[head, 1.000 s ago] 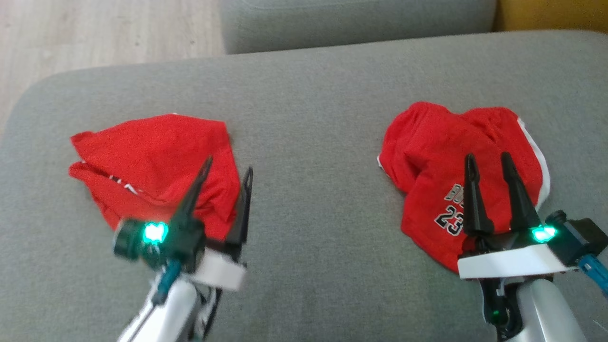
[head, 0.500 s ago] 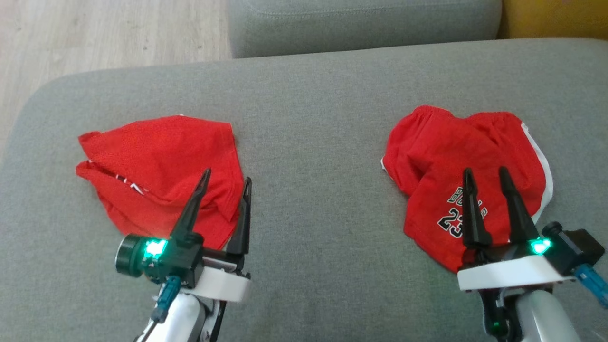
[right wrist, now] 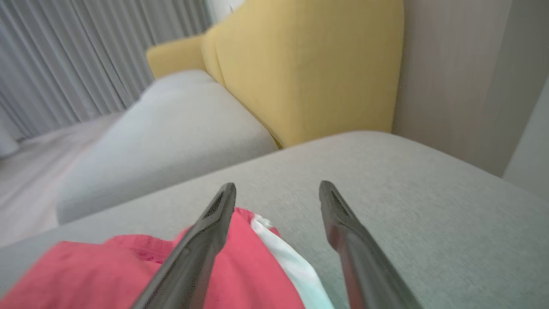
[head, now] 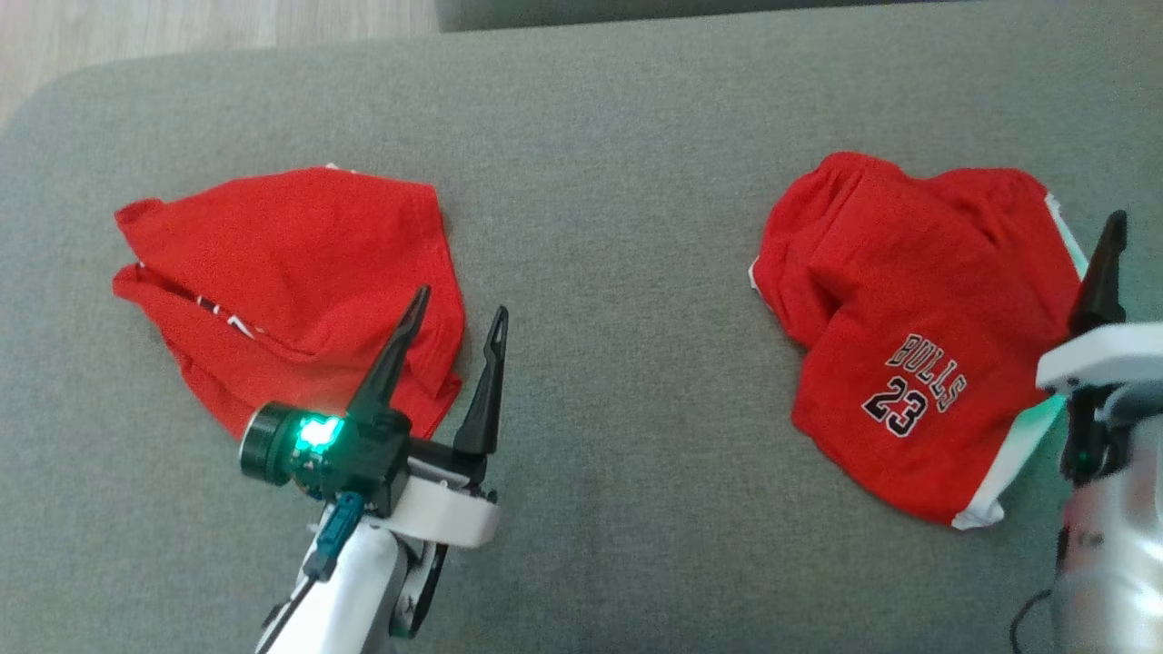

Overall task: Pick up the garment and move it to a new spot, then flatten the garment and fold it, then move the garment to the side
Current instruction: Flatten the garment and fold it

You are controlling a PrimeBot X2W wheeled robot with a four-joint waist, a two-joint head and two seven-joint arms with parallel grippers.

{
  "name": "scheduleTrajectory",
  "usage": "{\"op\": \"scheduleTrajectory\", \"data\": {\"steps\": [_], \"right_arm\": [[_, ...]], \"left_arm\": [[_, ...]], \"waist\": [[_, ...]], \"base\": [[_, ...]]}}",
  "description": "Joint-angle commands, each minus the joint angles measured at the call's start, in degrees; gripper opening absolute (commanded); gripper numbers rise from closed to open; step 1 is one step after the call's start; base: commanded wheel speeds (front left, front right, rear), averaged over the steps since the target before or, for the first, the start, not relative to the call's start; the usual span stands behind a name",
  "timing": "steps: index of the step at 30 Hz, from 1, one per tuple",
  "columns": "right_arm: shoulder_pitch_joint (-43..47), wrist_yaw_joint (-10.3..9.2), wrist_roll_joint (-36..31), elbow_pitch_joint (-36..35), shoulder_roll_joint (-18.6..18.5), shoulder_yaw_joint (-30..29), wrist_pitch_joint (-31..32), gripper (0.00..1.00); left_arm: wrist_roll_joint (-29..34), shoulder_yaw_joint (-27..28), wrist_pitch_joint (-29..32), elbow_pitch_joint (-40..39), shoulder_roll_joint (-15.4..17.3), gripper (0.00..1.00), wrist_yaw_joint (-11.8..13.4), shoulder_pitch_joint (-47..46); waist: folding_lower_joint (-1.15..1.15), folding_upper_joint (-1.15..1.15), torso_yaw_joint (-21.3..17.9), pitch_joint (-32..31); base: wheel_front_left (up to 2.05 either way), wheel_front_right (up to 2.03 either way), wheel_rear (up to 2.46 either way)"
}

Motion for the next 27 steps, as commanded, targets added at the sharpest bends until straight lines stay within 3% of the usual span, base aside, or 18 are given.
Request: {"op": "scheduleTrajectory", "data": {"steps": [1, 10, 18, 19, 20, 21, 27], "right_arm": [[-3.3, -0.04, -2.5, 0.8, -0.3, -0.4, 1.0, 1.0], [-12.6, -0.04, -16.4, 15.6, -0.3, -12.9, 9.1, 1.0], [-16.0, -0.04, -19.8, 22.6, -0.3, -14.2, 11.7, 1.0], [-16.2, -0.04, -19.8, 23.1, -0.3, -14.2, 11.7, 0.74], [-16.3, -0.04, -19.8, 23.5, -0.3, -14.3, 11.6, 0.24], [-16.4, -0.04, -19.9, 23.8, -0.3, -14.2, 11.5, 0.0], [-18.1, -0.04, -19.9, 22.0, -2.5, -14.0, 7.3, 0.0]], "left_arm": [[0.6, 2.1, -0.5, -1.4, -0.1, 1.0, -0.2, -2.4], [1.8, 3.3, -0.5, -0.7, -1.2, 1.0, -1.4, -3.5], [2.7, 4.5, -0.5, -0.4, -1.6, 1.0, -2.2, -3.8], [2.8, 4.7, -0.5, -0.4, -1.6, 1.0, -2.3, -3.9], [2.9, 4.8, -0.5, -0.4, -1.7, 1.0, -2.3, -3.9], [3.0, 4.9, -0.5, -0.3, -1.7, 1.0, -2.4, -3.9], [3.4, 5.6, -0.5, 0.2, -1.9, 1.0, -2.8, -3.3]], "waist": [[-0.01, 0.0, 0.4, 1.0], [-0.01, 0.0, 0.8, 3.0], [-0.01, 0.0, 0.6, 3.8], [-0.01, 0.0, 0.5, 3.9], [-0.01, 0.0, 0.4, 3.9], [-0.01, 0.0, 0.3, 3.9], [-0.01, 0.0, -0.4, 2.4]], "base": [[0.0, 0.0, 0.0], [0.0, 0.0, 0.0], [0.0, 0.0, 0.0], [0.0, 0.0, 0.0], [0.0, 0.0, 0.0], [0.0, 0.0, 0.0], [0.0, 0.0, 0.0]]}}
